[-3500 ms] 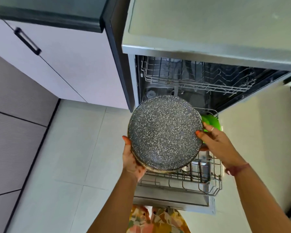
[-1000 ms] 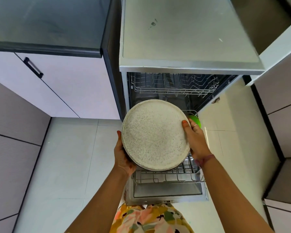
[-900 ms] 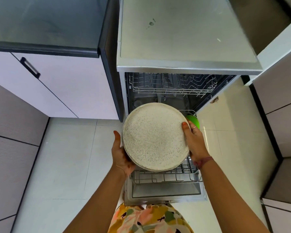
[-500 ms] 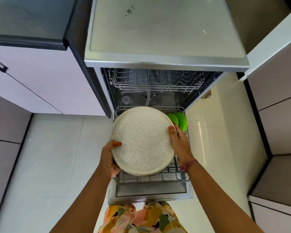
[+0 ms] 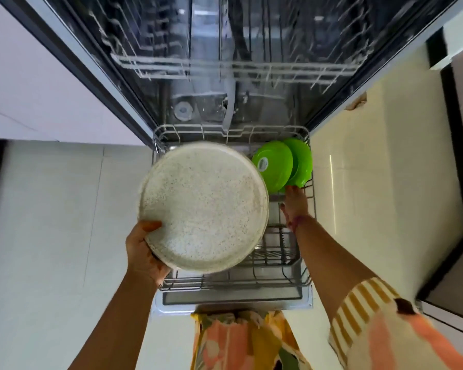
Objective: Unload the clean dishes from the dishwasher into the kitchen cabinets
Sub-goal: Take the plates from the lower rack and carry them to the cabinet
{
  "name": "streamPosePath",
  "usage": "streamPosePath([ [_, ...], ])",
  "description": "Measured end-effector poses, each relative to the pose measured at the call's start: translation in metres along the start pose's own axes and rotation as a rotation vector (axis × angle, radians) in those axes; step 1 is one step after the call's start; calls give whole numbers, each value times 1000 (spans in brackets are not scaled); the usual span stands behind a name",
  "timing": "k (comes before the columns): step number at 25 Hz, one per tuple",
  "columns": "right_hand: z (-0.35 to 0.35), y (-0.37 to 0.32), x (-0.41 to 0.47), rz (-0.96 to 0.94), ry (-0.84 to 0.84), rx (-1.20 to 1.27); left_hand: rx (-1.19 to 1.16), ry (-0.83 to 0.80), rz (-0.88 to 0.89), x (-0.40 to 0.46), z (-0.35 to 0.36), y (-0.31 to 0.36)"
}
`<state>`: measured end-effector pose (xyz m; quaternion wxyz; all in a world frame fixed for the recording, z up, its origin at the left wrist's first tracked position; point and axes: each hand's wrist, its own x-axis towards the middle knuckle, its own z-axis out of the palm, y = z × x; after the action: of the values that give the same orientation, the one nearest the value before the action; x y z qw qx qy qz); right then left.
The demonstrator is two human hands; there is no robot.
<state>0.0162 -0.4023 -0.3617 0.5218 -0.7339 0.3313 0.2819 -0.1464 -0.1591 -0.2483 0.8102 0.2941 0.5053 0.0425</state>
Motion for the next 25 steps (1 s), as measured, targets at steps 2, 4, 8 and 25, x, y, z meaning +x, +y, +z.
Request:
streamPosePath([
  [2,13,13,33,-66,22,31,-34,-11,28,21,-2,-10],
  [4,19,29,60,-93,77,73,-63,-40,36,40,-3,-20],
  [8,16,30,78,-70,100,129,-120,-76,17,60,-11,-32],
  [25,-53,-74,-182,-1154,60,-458,-210,-207,-25,1,12,6],
])
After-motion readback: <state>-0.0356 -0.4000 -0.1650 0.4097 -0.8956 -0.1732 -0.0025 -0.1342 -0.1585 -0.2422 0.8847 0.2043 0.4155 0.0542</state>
